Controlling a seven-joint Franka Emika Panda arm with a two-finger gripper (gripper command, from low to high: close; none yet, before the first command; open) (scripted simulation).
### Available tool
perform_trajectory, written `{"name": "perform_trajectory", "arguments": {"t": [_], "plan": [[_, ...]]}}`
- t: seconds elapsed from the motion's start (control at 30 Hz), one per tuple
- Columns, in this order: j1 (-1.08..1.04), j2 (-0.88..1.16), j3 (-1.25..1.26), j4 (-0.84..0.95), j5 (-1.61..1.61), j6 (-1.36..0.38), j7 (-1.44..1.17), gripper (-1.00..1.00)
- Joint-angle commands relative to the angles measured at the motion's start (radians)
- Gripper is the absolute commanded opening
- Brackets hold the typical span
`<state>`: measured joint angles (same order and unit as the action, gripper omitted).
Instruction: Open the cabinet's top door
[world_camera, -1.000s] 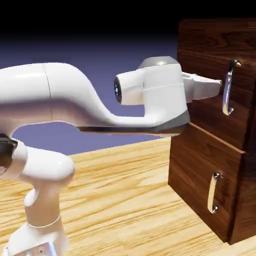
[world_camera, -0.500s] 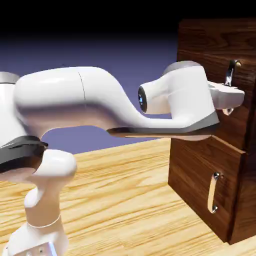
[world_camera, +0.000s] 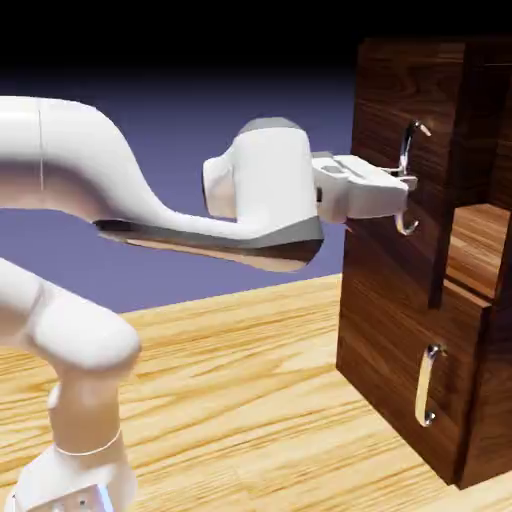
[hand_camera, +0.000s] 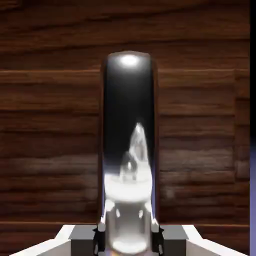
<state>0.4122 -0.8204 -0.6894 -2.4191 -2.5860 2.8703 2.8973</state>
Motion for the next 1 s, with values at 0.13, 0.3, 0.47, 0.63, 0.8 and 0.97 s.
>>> {"name": "perform_trajectory", "arguments": {"t": [0.13,0.3,0.47,0.63,0.8,0.97], "plan": [[-0.181,-0.023,0.163,-0.088,0.112,-0.033,-0.008,-1.00],[-0.362,-0.053,0.329,-0.155,0.219,-0.037,-0.002,-1.00],[-0.543,-0.098,0.494,-0.209,0.336,-0.015,0.000,-1.00],[-0.725,-0.161,0.652,-0.253,0.464,0.033,-0.009,-1.00],[-0.906,-0.225,0.789,-0.274,0.560,0.120,0.006,-1.00],[-1.048,-0.320,0.888,-0.319,0.751,0.194,-0.095,-1.00]]}}
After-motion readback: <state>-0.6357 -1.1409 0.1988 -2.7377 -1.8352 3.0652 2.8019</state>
